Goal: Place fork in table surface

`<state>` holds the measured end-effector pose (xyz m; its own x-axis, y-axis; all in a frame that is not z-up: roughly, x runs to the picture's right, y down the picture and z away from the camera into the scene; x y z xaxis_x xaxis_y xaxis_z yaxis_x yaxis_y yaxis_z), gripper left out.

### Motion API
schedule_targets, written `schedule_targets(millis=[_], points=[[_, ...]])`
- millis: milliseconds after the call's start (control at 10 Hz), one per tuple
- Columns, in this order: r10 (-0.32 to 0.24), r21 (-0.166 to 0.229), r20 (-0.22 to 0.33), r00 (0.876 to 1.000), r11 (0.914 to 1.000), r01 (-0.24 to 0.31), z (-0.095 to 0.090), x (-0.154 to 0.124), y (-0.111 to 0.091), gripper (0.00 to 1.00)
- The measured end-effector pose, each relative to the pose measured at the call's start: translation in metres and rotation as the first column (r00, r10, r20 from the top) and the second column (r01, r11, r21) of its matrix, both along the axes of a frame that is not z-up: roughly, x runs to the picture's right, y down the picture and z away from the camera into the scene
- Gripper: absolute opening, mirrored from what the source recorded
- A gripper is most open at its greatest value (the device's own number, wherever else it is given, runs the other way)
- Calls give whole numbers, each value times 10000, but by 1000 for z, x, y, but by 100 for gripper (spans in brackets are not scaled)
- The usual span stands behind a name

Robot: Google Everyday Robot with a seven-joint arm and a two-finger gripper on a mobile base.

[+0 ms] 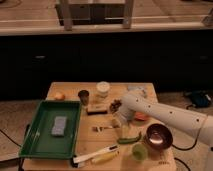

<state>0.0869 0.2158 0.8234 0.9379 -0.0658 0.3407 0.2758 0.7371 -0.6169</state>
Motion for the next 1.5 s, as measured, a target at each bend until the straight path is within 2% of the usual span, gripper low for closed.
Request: schedule_targets(millis=[600,1500], points=[[73,272,37,10000,9996,-74,0,-25,-11,80],[-16,185,217,9998,9998,12,17,-60,-2,80]])
